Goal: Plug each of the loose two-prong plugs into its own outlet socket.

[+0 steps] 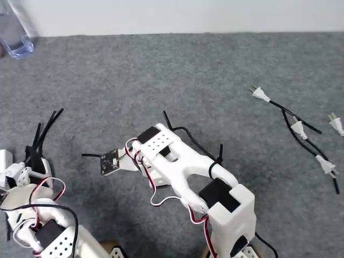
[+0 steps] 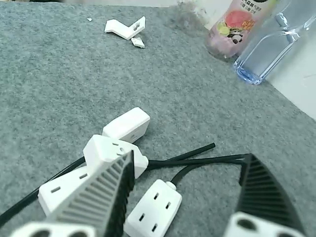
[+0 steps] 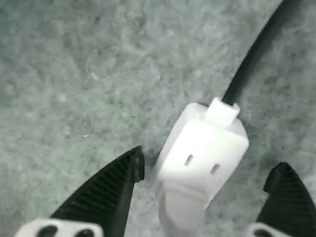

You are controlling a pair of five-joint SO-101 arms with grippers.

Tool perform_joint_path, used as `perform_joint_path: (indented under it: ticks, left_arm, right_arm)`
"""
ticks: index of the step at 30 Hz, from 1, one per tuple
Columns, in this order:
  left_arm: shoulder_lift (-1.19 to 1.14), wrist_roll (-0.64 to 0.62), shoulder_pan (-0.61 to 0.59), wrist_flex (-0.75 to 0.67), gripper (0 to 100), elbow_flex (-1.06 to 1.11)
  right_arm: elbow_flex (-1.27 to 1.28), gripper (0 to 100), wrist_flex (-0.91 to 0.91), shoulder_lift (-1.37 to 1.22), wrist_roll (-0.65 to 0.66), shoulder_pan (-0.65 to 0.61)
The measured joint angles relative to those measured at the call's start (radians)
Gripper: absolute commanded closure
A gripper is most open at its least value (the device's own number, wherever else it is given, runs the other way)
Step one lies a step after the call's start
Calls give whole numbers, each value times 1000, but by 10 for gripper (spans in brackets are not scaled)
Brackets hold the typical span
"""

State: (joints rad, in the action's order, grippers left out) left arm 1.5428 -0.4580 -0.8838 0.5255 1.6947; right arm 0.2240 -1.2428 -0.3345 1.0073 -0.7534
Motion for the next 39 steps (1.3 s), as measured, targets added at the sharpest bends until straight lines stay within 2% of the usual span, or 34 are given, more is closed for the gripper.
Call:
perform_joint_path:
  ticks: [3,8,11,14,17,28,32,39]
  left_arm:
    - [0,-3,18,0,673,0]
    - [0,-3,25,0,673,0]
    - [0,-3,23,0,673,0]
    - [0,-3,23,0,673,0]
    - [0,-3,23,0,673,0]
    - [0,-3,78,0,673,0]
    - [0,-3,80,0,673,0]
    - [0,-3,80,0,673,0]
  right_arm:
    - [17,683,25,2,0,0]
    - [21,998,41,9,0,8]
    - [15,938,43,20,-2,9]
    - [12,997,43,20,-2,11]
    - [12,993,43,20,-2,29]
    - [-98,990,-87,80,-8,235]
    - [-196,990,-84,87,-123,339]
    - [-321,991,43,60,-388,470]
